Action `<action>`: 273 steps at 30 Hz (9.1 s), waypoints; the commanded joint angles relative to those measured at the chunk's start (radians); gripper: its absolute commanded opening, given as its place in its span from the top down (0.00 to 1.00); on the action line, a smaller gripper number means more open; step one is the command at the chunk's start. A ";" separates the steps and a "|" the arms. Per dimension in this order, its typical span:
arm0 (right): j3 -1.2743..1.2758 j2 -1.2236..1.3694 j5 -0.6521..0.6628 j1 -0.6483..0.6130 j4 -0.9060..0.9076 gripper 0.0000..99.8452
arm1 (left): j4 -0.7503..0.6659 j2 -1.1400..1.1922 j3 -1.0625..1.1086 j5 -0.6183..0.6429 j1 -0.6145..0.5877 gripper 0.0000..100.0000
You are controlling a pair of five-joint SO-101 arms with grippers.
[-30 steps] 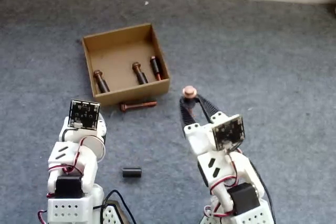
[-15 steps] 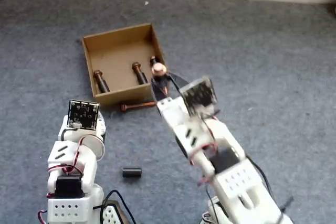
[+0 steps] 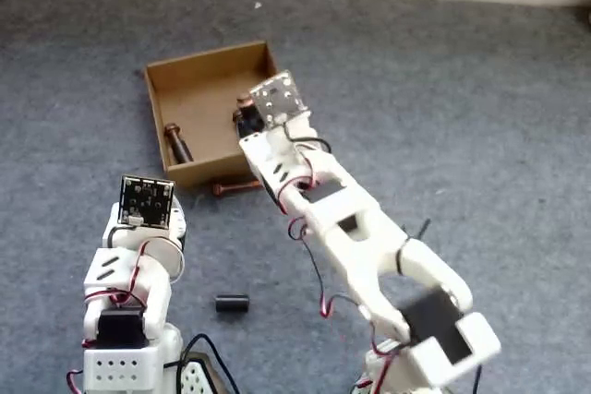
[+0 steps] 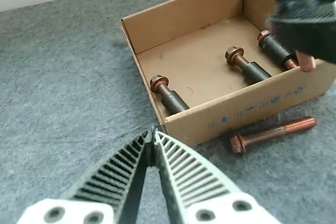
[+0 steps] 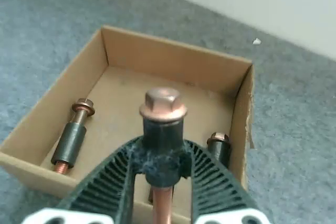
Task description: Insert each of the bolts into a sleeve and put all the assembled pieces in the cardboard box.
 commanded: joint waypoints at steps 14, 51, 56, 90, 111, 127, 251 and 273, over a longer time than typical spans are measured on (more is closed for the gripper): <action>-0.114 -0.081 -0.051 -0.008 0.228 0.84 | -0.023 0.002 -0.015 0.009 -0.025 0.99; 0.242 -0.501 0.204 -0.533 0.901 0.83 | -0.055 0.004 -0.041 0.077 -0.214 0.99; 0.245 -0.498 0.206 -0.559 0.889 0.84 | -0.055 0.004 -0.041 0.077 -0.214 0.99; 0.177 -0.087 0.204 -0.521 0.736 0.97 | -0.051 0.005 -0.114 0.218 -0.475 0.99; -0.031 -0.016 0.265 -0.300 1.024 0.97 | -0.051 0.005 -0.107 0.215 -0.450 0.99; -0.222 0.182 0.267 -0.292 1.142 0.99 | -0.052 0.005 -0.105 0.215 -0.446 0.99; 0.437 -0.727 -0.069 0.300 0.694 0.99 | -0.006 1.974 -1.167 1.189 0.176 0.81; 0.438 -0.734 -0.069 0.300 0.697 0.99 | 0.129 2.000 -1.199 1.183 0.147 0.99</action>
